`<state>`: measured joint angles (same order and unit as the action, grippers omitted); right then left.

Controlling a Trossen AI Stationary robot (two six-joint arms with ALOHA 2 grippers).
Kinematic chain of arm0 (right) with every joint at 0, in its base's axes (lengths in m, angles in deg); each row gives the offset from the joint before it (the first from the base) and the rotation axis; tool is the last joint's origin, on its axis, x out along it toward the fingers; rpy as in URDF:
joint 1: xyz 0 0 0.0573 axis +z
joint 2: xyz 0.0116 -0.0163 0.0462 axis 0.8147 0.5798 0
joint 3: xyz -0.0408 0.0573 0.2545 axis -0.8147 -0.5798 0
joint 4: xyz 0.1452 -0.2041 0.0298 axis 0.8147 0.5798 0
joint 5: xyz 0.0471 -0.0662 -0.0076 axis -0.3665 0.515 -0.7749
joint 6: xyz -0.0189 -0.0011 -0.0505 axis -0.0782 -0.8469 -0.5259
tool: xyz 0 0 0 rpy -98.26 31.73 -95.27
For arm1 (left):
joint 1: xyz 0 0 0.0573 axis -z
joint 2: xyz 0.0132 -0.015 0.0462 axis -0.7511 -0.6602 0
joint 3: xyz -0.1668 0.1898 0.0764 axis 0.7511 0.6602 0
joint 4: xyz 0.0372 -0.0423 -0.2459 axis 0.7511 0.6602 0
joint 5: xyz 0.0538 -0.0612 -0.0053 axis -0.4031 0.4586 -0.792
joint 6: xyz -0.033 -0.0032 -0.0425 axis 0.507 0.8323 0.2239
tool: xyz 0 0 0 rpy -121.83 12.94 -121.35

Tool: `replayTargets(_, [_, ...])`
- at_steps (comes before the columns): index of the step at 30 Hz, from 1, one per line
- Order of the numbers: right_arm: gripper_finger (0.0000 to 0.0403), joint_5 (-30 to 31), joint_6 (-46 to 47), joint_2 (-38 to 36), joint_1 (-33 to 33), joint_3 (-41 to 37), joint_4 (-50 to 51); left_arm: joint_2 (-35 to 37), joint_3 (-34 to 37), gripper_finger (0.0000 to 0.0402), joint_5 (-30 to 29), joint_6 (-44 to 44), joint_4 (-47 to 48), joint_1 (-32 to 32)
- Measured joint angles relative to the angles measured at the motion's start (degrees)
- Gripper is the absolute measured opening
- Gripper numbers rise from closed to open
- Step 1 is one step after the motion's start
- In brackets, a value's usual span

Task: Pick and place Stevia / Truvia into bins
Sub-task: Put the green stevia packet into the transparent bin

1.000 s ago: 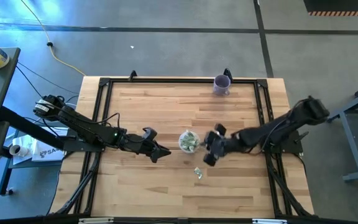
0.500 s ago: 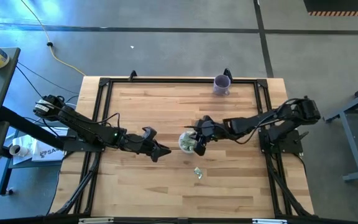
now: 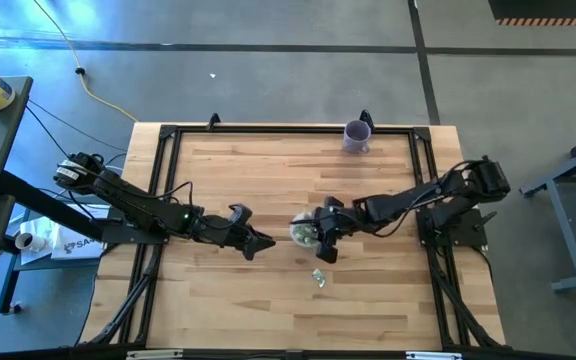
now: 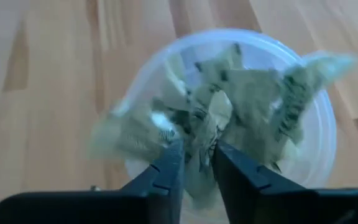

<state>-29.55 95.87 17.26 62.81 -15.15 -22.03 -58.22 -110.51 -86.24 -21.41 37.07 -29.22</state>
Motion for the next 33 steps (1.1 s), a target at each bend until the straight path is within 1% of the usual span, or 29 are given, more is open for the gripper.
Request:
replayTargets(4, [0.0107,0.9,0.0,-1.9,1.7,0.0,-0.8,0.0,0.0,0.0182,0.0,0.0,0.0,0.0])
replayTargets(10, [0.0132,6.2,-0.8,-6.7,4.1,0.0,-0.2,0.0,0.0,0.0182,0.0,0.0,-0.4,0.0])
replayTargets(13, [0.0135,7.0,-1.7,-8.9,5.6,0.0,3.0,0.0,0.0,0.0182,0.0,0.0,-0.4,0.0])
replayTargets(18, [0.0135,5.7,-1.3,-9.3,10.0,0.0,12.4,0.0,0.0,0.0182,0.2,0.9,-0.8,0.0])
replayTargets(22, [0.0136,4.0,0.0,-7.5,14.8,0.0,12.8,0.0,0.0,0.0182,0.8,1.5,-0.9,0.1])
replayTargets(27, [0.0136,5.1,6.6,-2.9,18.2,0.0,9.9,0.0,0.0,0.0182,0.7,1.4,-1.2,0.1])
replayTargets(31, [0.0136,5.3,12.0,2.0,20.4,0.0,5.0,0.0,0.0,0.0182,0.8,0.0,-1.7,0.1])
replayTargets(33, [0.0136,6.7,14.0,4.3,21.5,0.0,2.6,0.0,0.0,0.0182,0.9,0.0,-1.7,0.1])
